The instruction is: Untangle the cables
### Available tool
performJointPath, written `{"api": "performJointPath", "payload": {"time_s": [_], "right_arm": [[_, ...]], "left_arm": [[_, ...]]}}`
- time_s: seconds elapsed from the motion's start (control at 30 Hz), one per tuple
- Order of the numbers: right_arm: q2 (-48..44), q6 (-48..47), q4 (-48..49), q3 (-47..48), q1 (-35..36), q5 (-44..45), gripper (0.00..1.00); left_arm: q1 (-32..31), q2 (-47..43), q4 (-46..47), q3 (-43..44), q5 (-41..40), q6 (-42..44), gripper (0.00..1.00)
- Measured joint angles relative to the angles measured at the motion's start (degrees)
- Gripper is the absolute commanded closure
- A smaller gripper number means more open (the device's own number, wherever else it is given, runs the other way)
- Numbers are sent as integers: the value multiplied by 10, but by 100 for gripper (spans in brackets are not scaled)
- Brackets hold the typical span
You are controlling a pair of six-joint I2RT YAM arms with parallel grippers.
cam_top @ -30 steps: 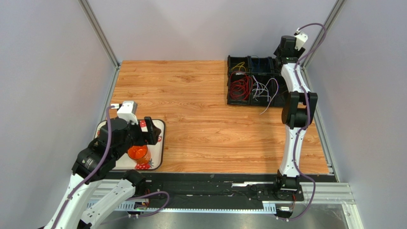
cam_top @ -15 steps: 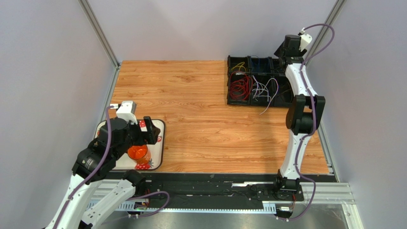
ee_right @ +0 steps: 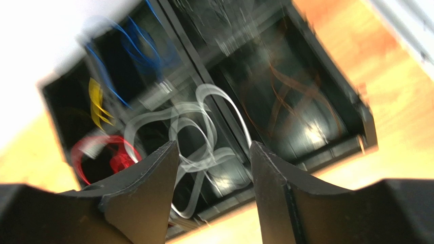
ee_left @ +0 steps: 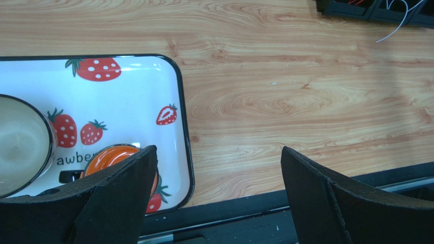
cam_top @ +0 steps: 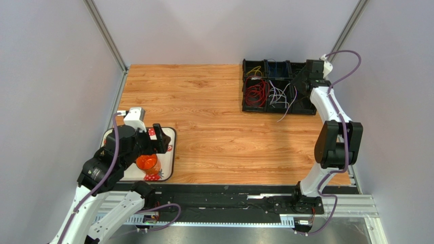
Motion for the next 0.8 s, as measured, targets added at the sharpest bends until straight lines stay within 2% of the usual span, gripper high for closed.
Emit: {"api": "performJointPath", "payload": {"time_s": [0.13,0.3,0.57,0.7,0.8], "right_arm": [[-2,-7,-25,-41,0,-5,48],[16,-16,-38,-38,0,-7,50],[88,-24,-40,3,-10,-22,67],[91,-31,-42,20,-12,-23,71],[91,-33,-41,32,-14,-23,78]], "left_arm": [[0,0,0,0,0,0,1],[2,0,0,0,0,0,1],[2,0,0,0,0,0,1],[3,0,0,0,0,0,1],[3,0,0,0,0,0,1]]}}
